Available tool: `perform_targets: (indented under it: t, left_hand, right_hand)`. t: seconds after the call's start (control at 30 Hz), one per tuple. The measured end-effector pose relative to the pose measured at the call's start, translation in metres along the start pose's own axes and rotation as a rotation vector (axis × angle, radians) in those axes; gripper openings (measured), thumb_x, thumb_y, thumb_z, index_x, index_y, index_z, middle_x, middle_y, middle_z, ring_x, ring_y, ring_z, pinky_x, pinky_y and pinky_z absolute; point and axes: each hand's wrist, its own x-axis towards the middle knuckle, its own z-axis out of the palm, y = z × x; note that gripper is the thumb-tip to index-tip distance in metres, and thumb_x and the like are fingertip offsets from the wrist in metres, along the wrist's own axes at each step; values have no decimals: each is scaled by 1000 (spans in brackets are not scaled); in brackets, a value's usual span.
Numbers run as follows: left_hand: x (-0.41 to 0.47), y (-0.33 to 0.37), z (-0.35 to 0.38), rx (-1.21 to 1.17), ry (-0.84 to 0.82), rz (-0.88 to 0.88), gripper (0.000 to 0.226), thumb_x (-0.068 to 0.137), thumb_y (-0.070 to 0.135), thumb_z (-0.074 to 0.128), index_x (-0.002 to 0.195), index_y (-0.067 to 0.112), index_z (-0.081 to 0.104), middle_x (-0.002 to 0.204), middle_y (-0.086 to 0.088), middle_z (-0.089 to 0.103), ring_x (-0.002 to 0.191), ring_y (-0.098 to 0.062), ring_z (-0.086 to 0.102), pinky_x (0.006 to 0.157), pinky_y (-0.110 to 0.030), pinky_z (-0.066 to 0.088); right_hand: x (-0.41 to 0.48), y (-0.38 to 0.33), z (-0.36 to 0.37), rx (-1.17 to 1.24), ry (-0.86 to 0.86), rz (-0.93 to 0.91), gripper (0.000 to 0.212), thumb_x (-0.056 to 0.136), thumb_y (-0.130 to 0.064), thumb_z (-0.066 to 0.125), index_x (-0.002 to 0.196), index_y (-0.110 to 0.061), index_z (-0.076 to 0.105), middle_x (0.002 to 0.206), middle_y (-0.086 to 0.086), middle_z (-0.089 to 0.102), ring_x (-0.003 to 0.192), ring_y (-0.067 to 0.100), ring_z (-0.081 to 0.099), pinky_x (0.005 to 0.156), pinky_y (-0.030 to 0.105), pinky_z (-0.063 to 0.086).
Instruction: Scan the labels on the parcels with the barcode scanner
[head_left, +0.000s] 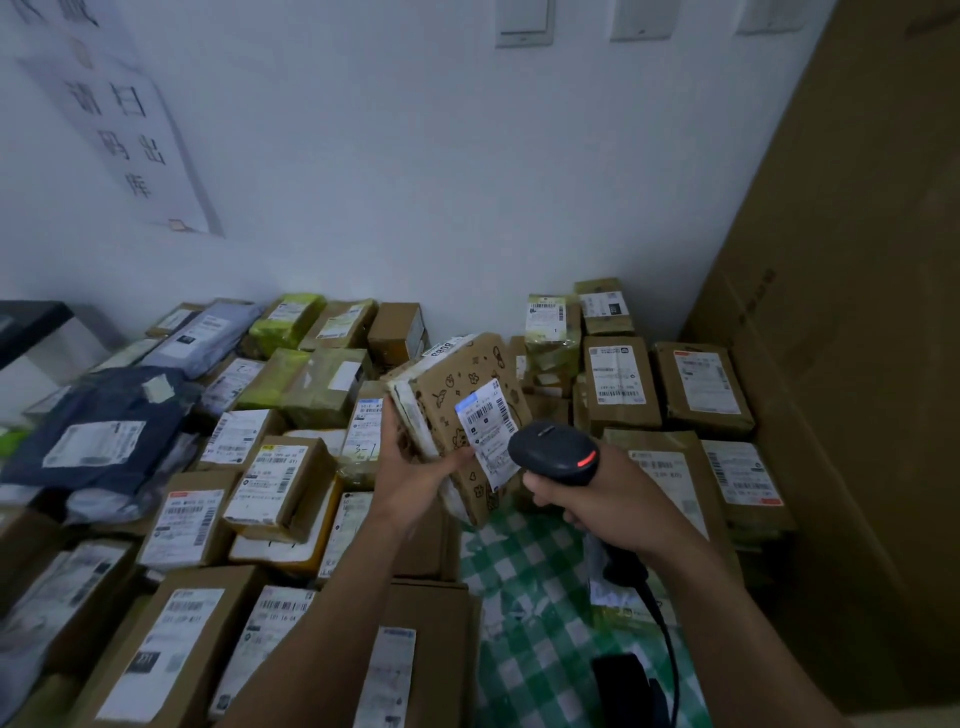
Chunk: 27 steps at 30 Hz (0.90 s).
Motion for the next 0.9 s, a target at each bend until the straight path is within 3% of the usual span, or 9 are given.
perform_targets:
  t: [0.1,0.17,0.33,0.5,0.73,0.83,0.9]
  left_hand:
    - [5,0,-2,13,13,17,130,67,1,93,161,46,15,134,8,60,122,-8,61,84,-29,62]
    - [6,2,-3,15,17,17,128,70,-3,90,161,45,13,125,14,59,112,1,61,79,-25,62]
    - [8,-2,-7,16,40,10,127,69,-4,90,160,46,16,119,19,60,109,0,61,93,-41,59]
    - [13,-7,-8,36,48,17,125,67,0,92,153,55,21,122,18,61,114,-3,62,91,-42,60]
    - [17,-13,-10,32,65,7,128,67,-2,92,157,51,19,125,14,61,121,-14,62,89,-41,61]
    - [21,-13,-12,4,84,-23,127,68,1,93,157,52,20,127,9,62,121,-17,62,94,-50,59]
    - [28,-10,-18,-37,137,-37,125,69,9,95,156,57,21,134,5,60,123,-20,62,93,-55,59]
  right_hand:
    - [-2,-7,2,-38,-40,-4,20,91,-35,79,103,-43,65,85,-2,78,64,1,66,59,15,53]
    - [-3,-9,2,-44,-47,1,19,91,-35,79,103,-42,66,83,-1,78,63,1,65,59,16,53]
    - [-5,-11,0,-43,-60,13,21,91,-34,79,104,-43,64,74,-2,76,58,-1,62,57,15,50]
    - [-6,-14,-1,-53,-86,28,22,91,-35,79,104,-45,63,72,-4,75,58,-2,63,57,15,50]
    - [-4,-15,-3,-51,-83,35,20,92,-34,78,104,-43,65,76,1,76,58,0,61,56,14,49]
    - [3,-13,-6,-30,-41,41,22,92,-36,78,110,-41,67,81,-3,78,61,0,63,59,16,50]
    - [12,-13,-11,-1,0,47,25,90,-37,79,113,-39,69,74,-12,75,63,2,64,64,22,51]
